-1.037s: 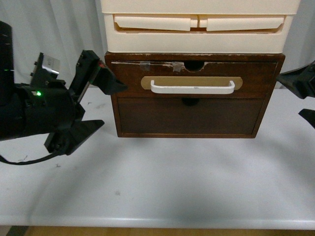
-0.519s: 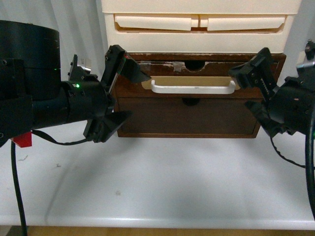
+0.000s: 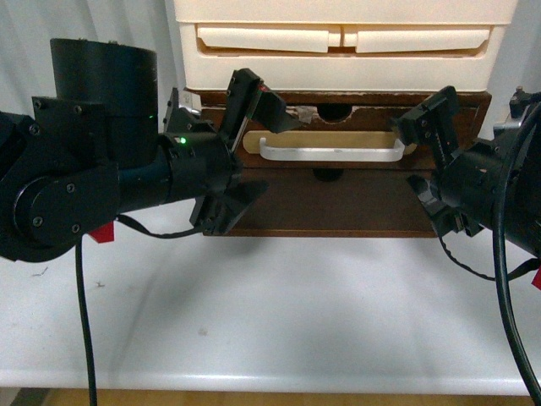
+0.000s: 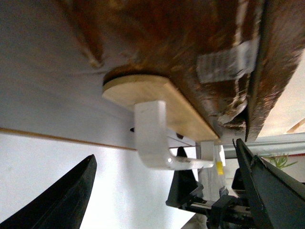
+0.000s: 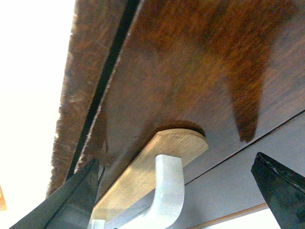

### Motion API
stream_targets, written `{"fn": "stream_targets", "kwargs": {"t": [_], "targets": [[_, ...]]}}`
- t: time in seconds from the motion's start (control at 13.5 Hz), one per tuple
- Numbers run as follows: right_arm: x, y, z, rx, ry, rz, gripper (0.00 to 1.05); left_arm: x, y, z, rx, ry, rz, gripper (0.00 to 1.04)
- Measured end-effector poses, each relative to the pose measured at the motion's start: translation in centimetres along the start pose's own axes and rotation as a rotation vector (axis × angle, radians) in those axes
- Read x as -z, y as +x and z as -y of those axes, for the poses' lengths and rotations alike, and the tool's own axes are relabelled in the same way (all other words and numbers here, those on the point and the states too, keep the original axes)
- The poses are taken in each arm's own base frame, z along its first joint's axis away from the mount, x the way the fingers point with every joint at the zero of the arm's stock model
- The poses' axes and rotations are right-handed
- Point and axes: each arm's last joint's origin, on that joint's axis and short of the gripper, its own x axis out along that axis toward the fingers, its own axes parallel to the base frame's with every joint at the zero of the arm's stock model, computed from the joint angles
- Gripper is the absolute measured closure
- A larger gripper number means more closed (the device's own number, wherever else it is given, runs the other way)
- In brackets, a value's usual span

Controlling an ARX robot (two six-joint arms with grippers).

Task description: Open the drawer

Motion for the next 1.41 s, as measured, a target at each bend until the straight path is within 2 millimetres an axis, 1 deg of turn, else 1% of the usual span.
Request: {"fn": "stream_targets", "kwargs": {"t": [0.07, 0.37, 0.89, 0.96, 1.04, 1.11, 1.19, 1.26, 1.33, 1.41], "targets": [[0.5, 0.6, 0.1, 0.011, 0.01, -0.01, 0.06, -0.1, 0.5, -0.2, -0.001, -0.003, -0.005, 0.07], [1.3, 1.2, 0.1, 0.009, 0.027, -0.021, 0.06, -0.1, 1.1, -1.1, -0.02, -0.015, -0.012, 0.07], [1.6, 1.7, 0.3, 0.009, 0.047, -0.016, 0.06, -0.5, 1.4, -0.7, -0.01, -0.013, -0.004, 0.07], [1.6, 1.7, 0.3, 0.007, 0.048, -0.016, 0.09, -0.5, 1.5, -0.6, -0.007, -0.012, -0.006, 0.07], [1.9, 1.8, -0.1, -0.008, 0.053, -0.013, 0.35, -0.4, 1.5, -0.6, -0.006, -0.011, -0.007, 0.22], [1.9, 1.8, -0.6, -0.026, 0.08, -0.011, 0.66, -0.4, 1.5, -0.8, -0.015, -0.015, -0.011, 0.54], [2.1, 1.6, -0.5, -0.025, 0.098, -0.018, 0.73, -0.4, 1.5, -0.7, -0.007, -0.014, -0.009, 0.65], [2.2, 1.5, -0.4, -0.014, 0.124, -0.018, 0.81, -0.4, 1.5, -0.8, -0.015, -0.017, -0.01, 0.73], [2.1, 1.3, -0.5, -0.019, 0.163, -0.014, 0.84, -0.4, 1.4, -0.6, -0.008, -0.043, -0.012, 0.81], [2.1, 1.0, -0.5, -0.021, 0.198, -0.005, 0.86, -0.3, 1.4, -0.7, -0.005, -0.075, -0.023, 0.84]]}}
